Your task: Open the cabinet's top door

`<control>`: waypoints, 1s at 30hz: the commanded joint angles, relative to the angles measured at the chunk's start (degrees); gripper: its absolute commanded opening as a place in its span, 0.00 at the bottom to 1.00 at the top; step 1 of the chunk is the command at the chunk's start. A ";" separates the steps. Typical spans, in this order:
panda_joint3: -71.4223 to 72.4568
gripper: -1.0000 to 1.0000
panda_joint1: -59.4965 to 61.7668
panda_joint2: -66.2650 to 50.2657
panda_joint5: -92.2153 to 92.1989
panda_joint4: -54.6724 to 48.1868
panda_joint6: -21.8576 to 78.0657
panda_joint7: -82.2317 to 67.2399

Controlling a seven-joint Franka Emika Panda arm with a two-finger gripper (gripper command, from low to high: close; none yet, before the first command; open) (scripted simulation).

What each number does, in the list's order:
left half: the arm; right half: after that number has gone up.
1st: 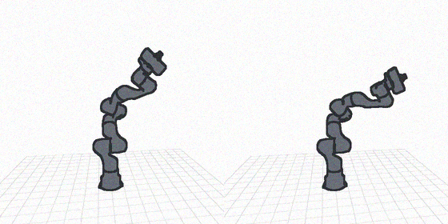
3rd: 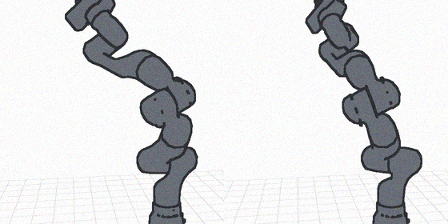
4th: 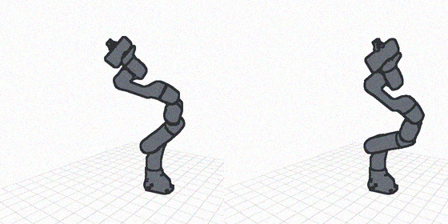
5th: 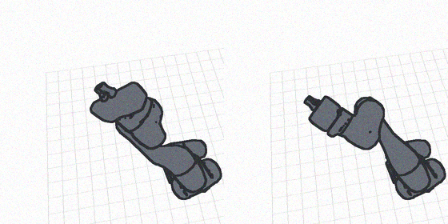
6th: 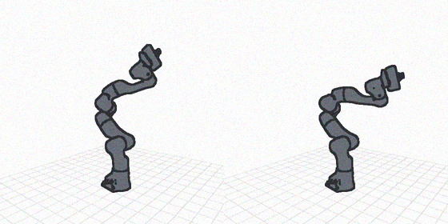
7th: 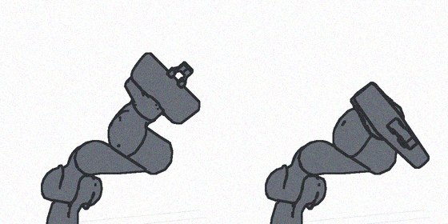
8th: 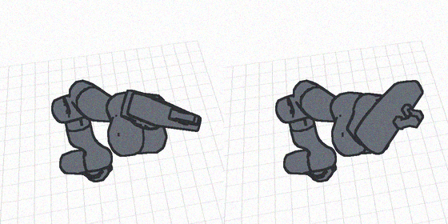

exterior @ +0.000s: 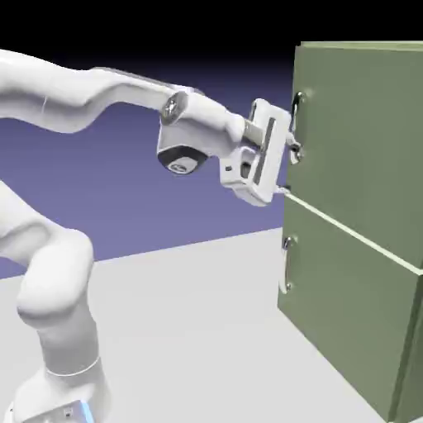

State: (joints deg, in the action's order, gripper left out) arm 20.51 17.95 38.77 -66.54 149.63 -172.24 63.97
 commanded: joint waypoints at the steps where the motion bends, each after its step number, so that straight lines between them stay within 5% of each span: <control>1: 0.77 0.50 0.70 0.23 -2.50 -0.43 0.07 0.81; 30: 23.04 0.50 20.94 6.86 -74.77 -12.78 1.99 24.17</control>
State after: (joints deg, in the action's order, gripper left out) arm 43.55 38.89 45.63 -141.30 136.84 -170.25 88.14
